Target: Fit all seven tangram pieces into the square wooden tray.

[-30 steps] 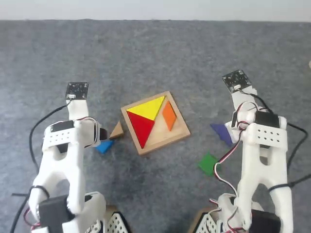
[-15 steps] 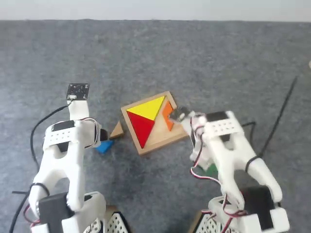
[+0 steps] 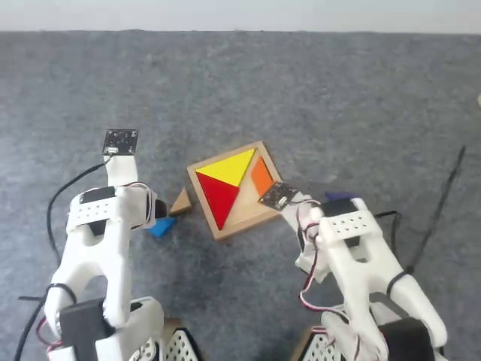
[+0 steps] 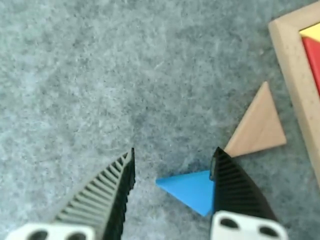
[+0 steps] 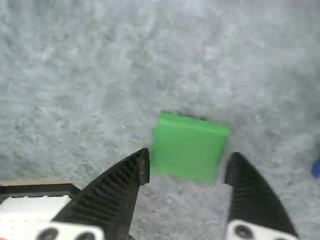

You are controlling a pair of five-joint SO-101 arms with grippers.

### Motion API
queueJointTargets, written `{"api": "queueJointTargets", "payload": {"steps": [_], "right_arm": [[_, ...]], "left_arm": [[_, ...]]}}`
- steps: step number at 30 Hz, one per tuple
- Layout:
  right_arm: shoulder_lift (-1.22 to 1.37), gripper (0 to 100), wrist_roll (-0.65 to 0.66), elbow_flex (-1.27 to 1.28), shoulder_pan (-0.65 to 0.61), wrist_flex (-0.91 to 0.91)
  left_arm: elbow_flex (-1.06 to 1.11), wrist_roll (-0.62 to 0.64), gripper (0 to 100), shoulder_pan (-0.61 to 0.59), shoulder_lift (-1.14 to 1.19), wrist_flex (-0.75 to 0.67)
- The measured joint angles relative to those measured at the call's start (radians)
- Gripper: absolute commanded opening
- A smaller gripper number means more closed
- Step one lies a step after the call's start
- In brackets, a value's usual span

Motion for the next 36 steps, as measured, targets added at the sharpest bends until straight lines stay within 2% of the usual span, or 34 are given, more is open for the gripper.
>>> {"api": "queueJointTargets", "payload": {"steps": [5,14,17,21,25,30,36], "right_arm": [[0.0,32.5,-0.017,0.009,-0.049,-0.002],[0.0,14.4,-0.023,0.012,-0.051,-0.035],[0.0,7.2,-0.08,0.012,-0.049,-0.06],[-0.017,8.0,-0.189,0.012,-0.041,-0.127],[-0.017,8.0,-0.207,0.014,0.041,-0.173],[-0.017,8.0,-0.21,0.02,0.166,-0.247],[-0.02,8.0,-0.206,0.04,0.173,-0.265]], "left_arm": [[0.0,0.0,24,0.0,0.0,0.0],[-0.002,0.0,24,0.0,0.0,0.0],[-0.052,0.0,25,0.006,0.003,0.017],[-0.155,-0.003,25,0.092,0.012,0.121],[-0.288,-0.008,25,0.172,0.104,0.221],[-0.43,0.025,24,0.189,0.342,0.239],[-0.526,0.025,24,0.213,0.52,0.252]]}}
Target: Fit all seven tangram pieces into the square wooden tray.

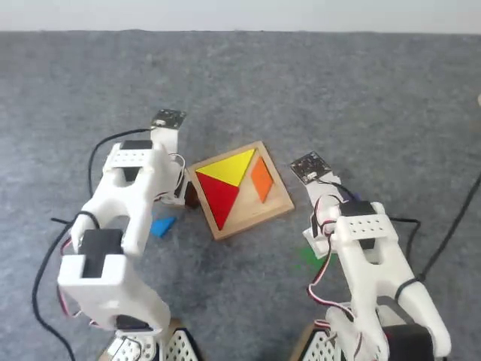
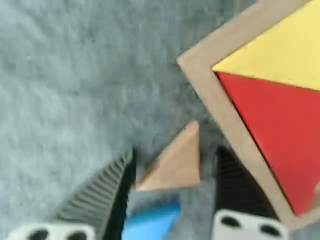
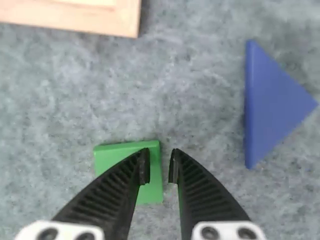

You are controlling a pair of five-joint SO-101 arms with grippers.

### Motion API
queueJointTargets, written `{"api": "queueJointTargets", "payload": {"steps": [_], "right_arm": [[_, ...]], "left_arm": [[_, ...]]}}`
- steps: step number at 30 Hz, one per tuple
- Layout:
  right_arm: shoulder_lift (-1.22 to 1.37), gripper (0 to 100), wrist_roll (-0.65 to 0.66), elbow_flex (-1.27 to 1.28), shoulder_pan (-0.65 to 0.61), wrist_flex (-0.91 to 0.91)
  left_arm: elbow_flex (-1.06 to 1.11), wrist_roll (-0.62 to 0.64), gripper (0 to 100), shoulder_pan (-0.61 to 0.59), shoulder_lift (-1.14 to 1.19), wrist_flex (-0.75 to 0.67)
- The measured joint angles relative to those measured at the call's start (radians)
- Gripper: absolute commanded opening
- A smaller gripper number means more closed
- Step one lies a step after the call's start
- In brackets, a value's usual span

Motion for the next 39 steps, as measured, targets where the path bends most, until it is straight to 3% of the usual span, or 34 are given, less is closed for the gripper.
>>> {"api": "queueJointTargets", "payload": {"steps": [5,13,22,28,35,39], "right_arm": [[-0.003,8.0,0.003,0.011,0.0,-0.017],[-0.003,8.0,0.003,0.011,0.0,-0.017],[-0.003,8.0,0.003,0.011,0.0,-0.023],[-0.003,8.0,0.003,0.011,0.0,-0.023],[-0.003,8.0,0.003,0.011,0.0,-0.023],[-0.003,8.0,0.005,0.011,0.0,-0.023]], "left_arm": [[-0.021,0.0,23,0.002,0.008,0.02],[-0.025,-0.009,1,0.015,0.005,0.02],[-0.078,-0.028,3,0.006,0.018,0.077],[-0.218,-0.032,23,-0.003,0.02,0.279],[-0.23,-0.126,23,-0.091,0.032,0.319],[-0.163,-0.155,20,-0.11,0.032,0.253]]}}
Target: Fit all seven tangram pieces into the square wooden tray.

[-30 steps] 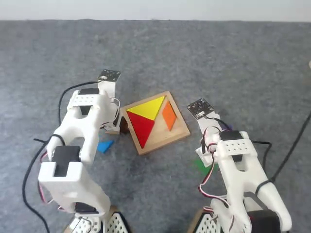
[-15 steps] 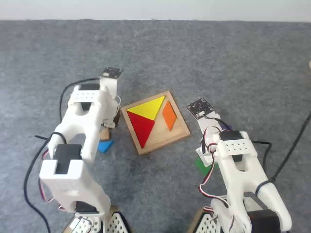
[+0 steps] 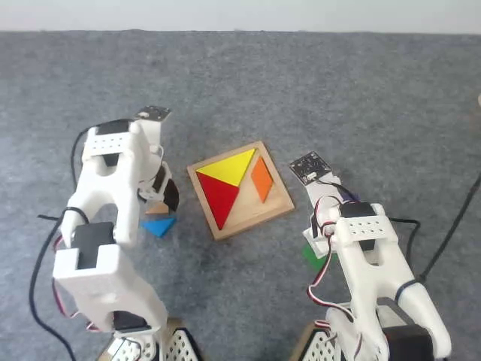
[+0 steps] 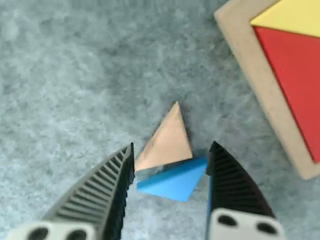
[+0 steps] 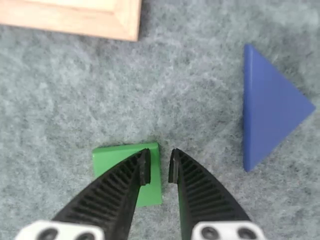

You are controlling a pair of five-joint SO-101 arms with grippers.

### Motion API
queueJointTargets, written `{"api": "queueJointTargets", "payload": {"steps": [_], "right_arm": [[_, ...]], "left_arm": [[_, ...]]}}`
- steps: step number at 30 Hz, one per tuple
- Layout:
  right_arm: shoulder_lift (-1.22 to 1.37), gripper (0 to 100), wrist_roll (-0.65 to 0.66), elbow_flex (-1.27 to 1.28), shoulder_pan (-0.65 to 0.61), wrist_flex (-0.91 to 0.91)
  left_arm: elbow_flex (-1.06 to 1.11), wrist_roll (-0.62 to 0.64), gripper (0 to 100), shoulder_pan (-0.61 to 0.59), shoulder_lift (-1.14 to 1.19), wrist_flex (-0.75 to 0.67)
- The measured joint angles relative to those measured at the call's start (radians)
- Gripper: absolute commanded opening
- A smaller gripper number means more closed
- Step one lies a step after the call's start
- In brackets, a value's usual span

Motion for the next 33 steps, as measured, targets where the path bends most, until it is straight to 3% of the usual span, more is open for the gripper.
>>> {"api": "queueJointTargets", "payload": {"steps": [4,11,17,21,27,33], "right_arm": [[0.0,8.0,0.003,0.002,0.0,0.0],[-0.011,8.0,0.003,0.011,0.0,-0.002],[-0.011,8.0,0.003,0.011,0.0,-0.003],[-0.011,8.0,0.003,0.011,0.0,-0.003],[-0.011,8.0,0.003,0.012,0.0,-0.005],[-0.011,8.0,0.003,0.012,0.0,-0.005]], "left_arm": [[0.089,-0.009,17,0.0,0.0,-0.078],[0.118,-0.02,2,0.011,-0.008,-0.103],[0.114,-0.034,1,0.011,-0.006,-0.101],[0.063,-0.037,5,-0.002,-0.003,-0.086],[-0.018,0.0,25,-0.041,-0.002,-0.052],[-0.034,0.012,25,-0.043,-0.002,-0.044]]}}
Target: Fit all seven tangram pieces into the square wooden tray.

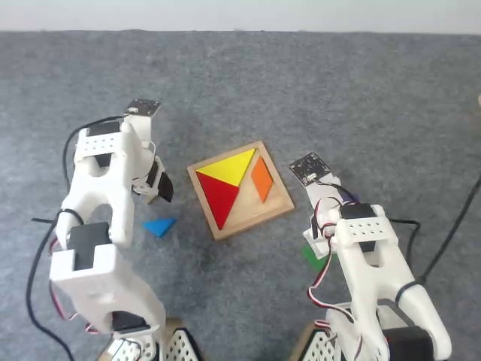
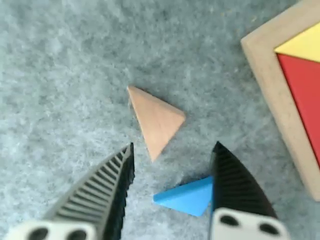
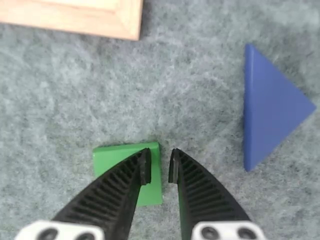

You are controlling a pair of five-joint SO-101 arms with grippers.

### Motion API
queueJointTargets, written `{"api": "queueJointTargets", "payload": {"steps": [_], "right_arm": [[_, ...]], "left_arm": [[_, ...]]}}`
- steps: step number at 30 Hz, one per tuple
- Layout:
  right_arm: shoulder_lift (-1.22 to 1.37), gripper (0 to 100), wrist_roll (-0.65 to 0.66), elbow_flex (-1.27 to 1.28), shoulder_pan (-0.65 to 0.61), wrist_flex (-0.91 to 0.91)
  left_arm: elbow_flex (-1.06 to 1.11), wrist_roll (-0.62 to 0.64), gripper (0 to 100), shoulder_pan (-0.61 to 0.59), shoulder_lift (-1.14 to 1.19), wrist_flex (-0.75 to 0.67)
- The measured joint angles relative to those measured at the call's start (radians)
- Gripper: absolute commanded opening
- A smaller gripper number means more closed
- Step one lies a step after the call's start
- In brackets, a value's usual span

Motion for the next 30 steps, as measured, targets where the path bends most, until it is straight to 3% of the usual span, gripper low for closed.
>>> {"api": "queueJointTargets", "payload": {"steps": [9,26,30], "right_arm": [[0.0,8.0,0.0,0.0,0.0,0.0],[0.0,8.0,0.0,0.0,0.0,0.0],[0.0,8.0,0.0,0.0,0.0,0.0]], "left_arm": [[-0.006,0.046,21,0.012,0.107,-0.064],[-0.064,0.146,20,0.026,0.144,-0.052],[-0.066,0.203,15,0.026,0.147,-0.052]]}}
